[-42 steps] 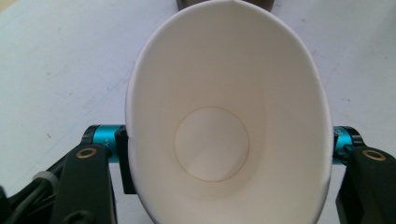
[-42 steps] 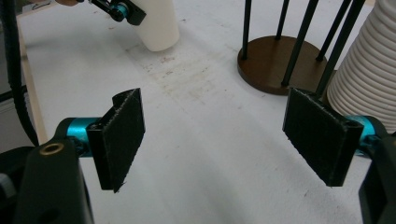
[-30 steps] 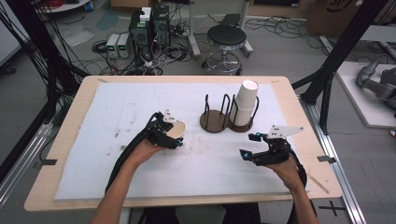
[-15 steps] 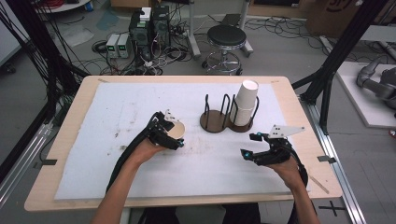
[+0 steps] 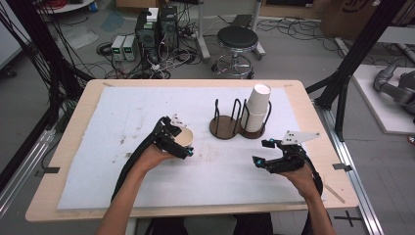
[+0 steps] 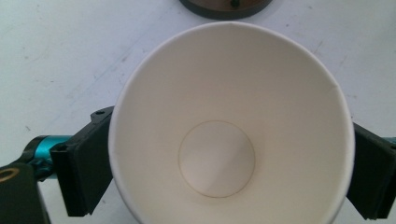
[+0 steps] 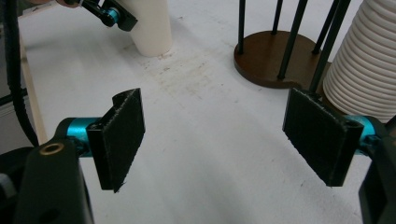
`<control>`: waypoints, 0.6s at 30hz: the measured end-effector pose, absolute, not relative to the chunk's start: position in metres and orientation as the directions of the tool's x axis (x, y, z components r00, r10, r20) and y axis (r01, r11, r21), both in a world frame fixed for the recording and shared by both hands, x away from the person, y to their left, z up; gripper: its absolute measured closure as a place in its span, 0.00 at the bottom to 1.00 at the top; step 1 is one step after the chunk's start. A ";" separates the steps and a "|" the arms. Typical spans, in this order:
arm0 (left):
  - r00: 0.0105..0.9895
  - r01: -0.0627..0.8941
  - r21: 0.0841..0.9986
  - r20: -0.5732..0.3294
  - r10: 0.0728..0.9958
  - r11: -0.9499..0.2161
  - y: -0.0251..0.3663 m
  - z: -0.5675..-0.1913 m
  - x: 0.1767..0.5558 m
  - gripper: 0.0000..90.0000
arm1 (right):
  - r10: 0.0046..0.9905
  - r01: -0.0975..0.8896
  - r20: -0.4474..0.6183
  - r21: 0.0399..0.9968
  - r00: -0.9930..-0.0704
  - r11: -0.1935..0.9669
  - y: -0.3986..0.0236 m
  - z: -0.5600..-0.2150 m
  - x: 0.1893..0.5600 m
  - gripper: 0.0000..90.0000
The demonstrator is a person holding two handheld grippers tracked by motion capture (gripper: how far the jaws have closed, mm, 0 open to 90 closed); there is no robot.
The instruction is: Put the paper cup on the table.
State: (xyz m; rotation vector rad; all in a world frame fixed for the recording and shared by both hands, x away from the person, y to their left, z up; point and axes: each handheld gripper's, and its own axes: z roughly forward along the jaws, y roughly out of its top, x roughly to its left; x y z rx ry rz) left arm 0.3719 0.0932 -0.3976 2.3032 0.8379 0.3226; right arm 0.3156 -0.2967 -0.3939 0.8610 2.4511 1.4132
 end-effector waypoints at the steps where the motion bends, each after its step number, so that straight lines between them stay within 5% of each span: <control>1: 0.768 0.485 0.651 0.002 0.640 -0.584 0.093 -0.398 0.372 0.07 | 0.566 0.391 0.124 0.839 -0.815 0.379 -0.297 -0.394 0.316 0.24; 18: 0.768 0.468 0.694 -0.013 0.640 -0.547 0.100 -0.386 0.365 0.02 | 0.569 0.391 0.128 0.843 -0.812 0.370 -0.298 -0.396 0.314 0.24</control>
